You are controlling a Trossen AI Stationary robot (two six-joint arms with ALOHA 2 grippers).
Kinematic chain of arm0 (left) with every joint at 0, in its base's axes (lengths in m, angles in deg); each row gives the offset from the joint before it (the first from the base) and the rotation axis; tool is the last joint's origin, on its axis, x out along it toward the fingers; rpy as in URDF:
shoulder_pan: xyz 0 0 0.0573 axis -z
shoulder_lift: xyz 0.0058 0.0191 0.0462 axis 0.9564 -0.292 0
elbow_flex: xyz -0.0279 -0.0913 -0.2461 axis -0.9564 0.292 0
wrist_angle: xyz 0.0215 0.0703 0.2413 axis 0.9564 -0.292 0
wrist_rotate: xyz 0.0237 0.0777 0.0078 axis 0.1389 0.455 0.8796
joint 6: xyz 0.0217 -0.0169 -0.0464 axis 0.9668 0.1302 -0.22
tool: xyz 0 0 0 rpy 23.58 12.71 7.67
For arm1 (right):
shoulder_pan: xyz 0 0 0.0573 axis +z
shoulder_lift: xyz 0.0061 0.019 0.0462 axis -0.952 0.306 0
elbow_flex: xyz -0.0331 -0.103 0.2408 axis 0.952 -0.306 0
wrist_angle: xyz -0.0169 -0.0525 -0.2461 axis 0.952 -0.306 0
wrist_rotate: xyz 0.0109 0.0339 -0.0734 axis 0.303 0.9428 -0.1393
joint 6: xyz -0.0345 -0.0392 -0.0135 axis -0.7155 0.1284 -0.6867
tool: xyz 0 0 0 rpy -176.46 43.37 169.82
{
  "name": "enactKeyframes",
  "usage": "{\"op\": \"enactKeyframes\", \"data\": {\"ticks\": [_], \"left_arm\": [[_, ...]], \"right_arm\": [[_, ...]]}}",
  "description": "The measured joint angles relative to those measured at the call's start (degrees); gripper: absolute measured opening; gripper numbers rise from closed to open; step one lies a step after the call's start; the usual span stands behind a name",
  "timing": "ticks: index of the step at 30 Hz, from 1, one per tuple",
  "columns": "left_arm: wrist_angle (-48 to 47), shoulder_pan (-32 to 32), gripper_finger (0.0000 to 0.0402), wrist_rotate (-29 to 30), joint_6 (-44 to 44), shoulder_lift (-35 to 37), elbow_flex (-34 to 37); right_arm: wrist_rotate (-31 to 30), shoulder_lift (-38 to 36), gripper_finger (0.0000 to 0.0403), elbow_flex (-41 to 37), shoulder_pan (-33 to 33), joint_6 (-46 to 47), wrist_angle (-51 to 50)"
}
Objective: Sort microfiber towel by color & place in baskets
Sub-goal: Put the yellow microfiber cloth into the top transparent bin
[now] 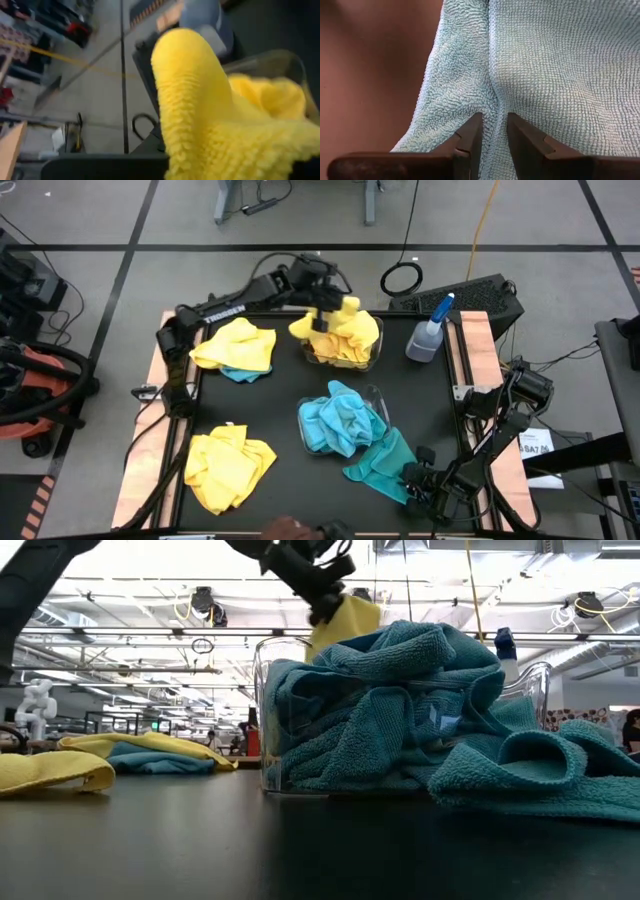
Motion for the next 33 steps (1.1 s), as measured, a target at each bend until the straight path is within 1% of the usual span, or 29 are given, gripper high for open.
{"op": "enactKeyframes", "data": {"ticks": [4,7,10,12,18,22,25,28,33], "left_arm": [[9.2,1.5,0.0004,-2.3,-2.3,-2.7,0.0],[11.7,2.1,0.0004,-3.8,-2.8,-4.7,0.0],[11.0,2.2,0.0004,-5.9,-4.6,-6.6,0.0],[9.5,2.1,0.0004,-6.1,-5.3,-7.4,0.0],[-0.2,0.9,0.0004,-5.7,-5.3,-7.9,0.0],[-6.1,-1.7,0.0004,-0.4,-4.9,-7.9,0.0],[-11.1,-4.3,0.0004,0.4,-5.4,-7.9,0.0],[-14.2,-6.6,0.0004,-2.7,-8.0,-8.6,0.0],[-13.4,-8.1,0.0004,-12.6,-9.9,-9.1,1.1]], "right_arm": [[0.1,0.0,0.0084,0.0,0.0,0.4,0.2],[0.2,0.0,0.0084,0.0,0.0,0.4,1.1],[0.4,0.0,0.0084,0.0,0.2,0.4,1.9],[0.4,0.0,0.0084,0.0,0.2,0.4,2.0],[0.4,0.0,0.0084,0.0,0.2,0.4,2.0],[0.3,0.0,0.0084,0.0,0.2,0.0,2.0],[0.3,0.0,0.0084,0.0,0.2,-0.5,2.0],[0.2,0.0,0.0084,0.0,0.2,-1.0,2.0],[0.1,0.0,0.0084,0.1,0.2,-1.2,1.8]]}}
